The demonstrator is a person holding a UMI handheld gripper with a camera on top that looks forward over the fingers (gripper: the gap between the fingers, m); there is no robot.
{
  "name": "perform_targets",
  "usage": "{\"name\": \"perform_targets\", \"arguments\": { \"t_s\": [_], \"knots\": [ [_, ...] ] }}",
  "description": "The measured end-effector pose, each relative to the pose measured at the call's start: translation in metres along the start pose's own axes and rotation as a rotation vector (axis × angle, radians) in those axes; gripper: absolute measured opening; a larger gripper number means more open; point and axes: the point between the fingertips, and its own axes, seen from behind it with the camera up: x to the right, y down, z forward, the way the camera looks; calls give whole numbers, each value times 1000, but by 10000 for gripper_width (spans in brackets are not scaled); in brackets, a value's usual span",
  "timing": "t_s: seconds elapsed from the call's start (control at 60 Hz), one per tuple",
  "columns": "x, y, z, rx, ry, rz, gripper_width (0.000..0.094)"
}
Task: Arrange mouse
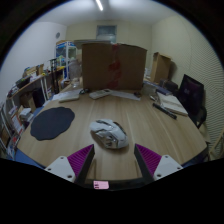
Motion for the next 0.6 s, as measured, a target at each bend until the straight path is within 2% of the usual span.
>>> {"name": "perform_targets", "arguments": {
  "t_s": [0.283,0.4,0.417,0.433,0.45,0.5,0.6],
  "knots": [
    [9,-33,72,26,-72,17,829],
    [13,-47,93,27,-40,40,798],
    [13,-49,95,28,-36,44,817],
    [14,-46,97,14,-34,42,741],
    [13,-46,97,21,-28,37,744],
    [9,-46,96,31,-33,41,560],
    [13,-44,93,41,34,107,499]
  ]
}}
